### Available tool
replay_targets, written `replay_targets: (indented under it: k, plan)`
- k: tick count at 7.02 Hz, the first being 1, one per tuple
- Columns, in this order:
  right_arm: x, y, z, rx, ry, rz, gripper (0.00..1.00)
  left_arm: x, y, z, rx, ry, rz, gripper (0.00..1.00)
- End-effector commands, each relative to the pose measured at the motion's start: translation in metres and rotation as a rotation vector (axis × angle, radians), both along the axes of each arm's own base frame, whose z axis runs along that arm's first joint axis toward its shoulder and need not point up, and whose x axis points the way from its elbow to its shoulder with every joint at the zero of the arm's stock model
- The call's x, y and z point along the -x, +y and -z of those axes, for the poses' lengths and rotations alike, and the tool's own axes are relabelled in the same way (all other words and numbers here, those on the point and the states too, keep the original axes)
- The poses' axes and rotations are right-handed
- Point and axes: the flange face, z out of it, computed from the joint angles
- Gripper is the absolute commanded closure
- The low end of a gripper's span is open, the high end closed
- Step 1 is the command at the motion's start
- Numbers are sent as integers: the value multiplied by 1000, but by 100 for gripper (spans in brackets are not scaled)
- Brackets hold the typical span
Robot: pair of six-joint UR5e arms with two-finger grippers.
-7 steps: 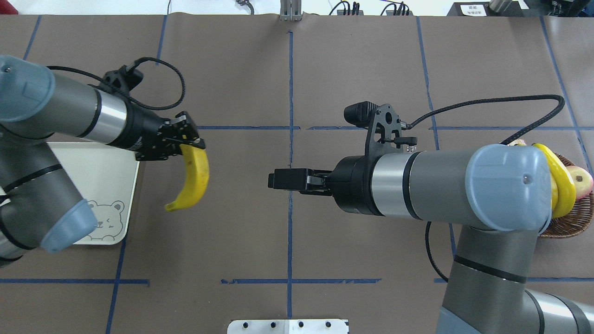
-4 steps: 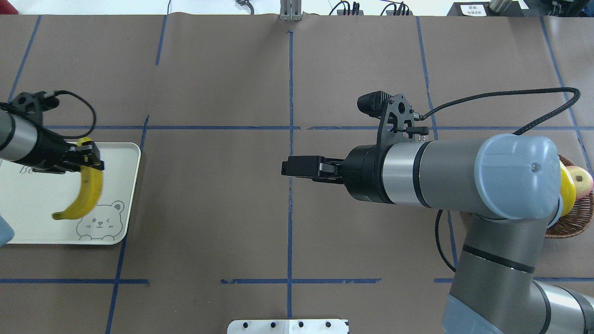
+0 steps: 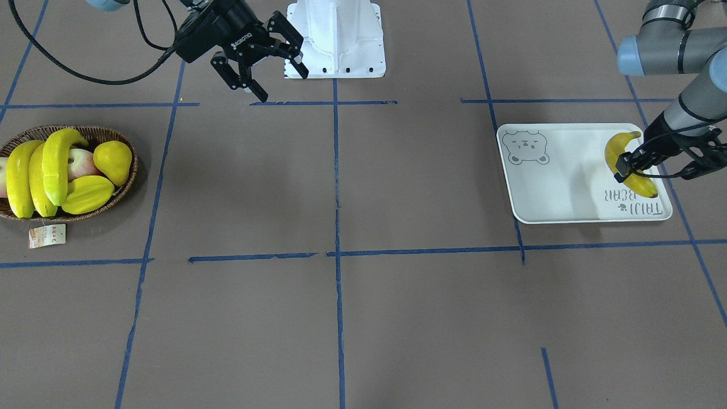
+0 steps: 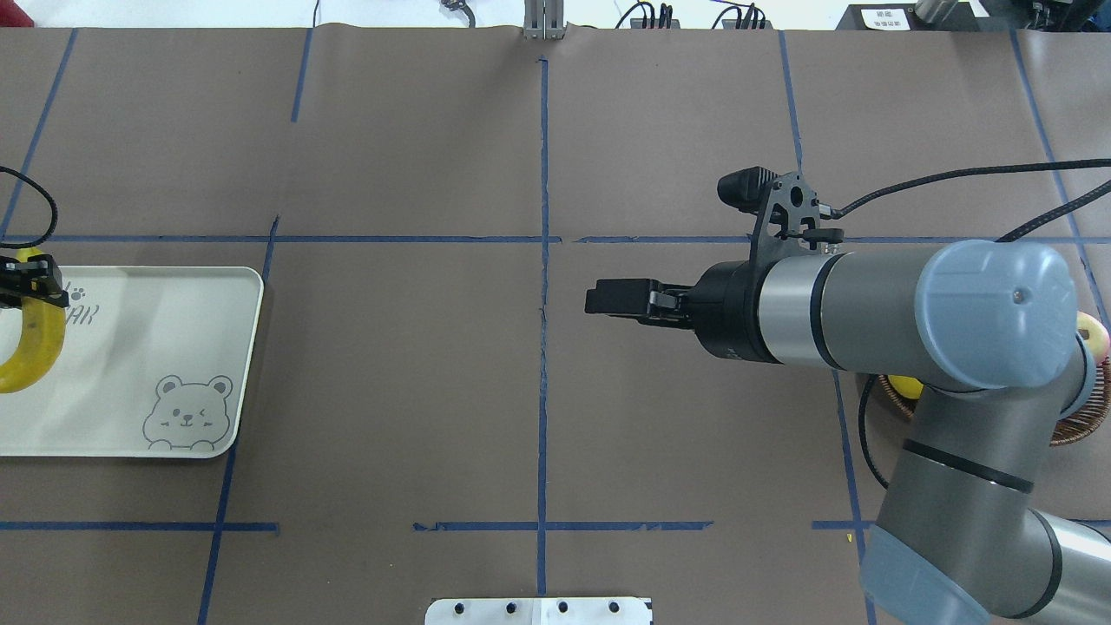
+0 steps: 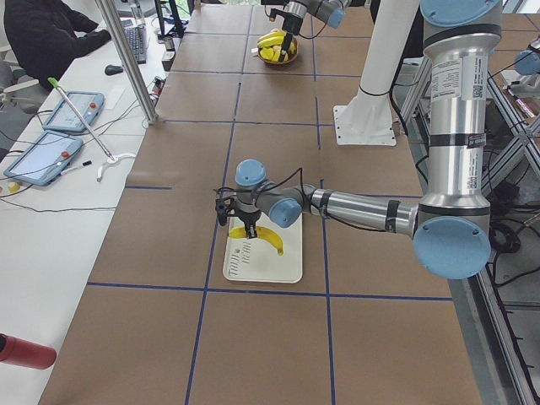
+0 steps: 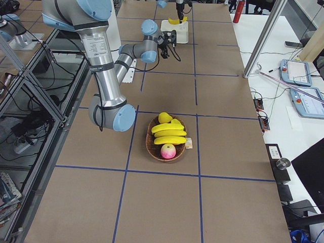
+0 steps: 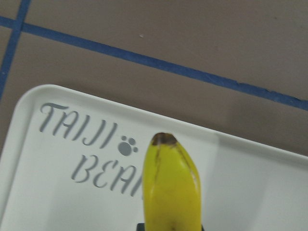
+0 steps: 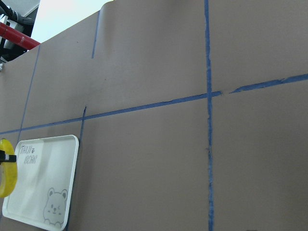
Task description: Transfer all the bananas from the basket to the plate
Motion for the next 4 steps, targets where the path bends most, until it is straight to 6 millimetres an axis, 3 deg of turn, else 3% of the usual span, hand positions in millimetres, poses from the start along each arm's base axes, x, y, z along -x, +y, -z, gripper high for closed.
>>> replay_targets:
  k: [1, 3, 4]
  plan:
    - [-5, -7, -8, 7, 16, -14, 0, 9, -2, -19, 31, -3, 2, 100]
    - [-1, -9, -12, 11, 26, -18, 0, 8, -5, -42, 21, -27, -46, 100]
    - [-1, -9, -12, 12, 26, -20, 0, 8, -5, -44, 26, -29, -45, 97]
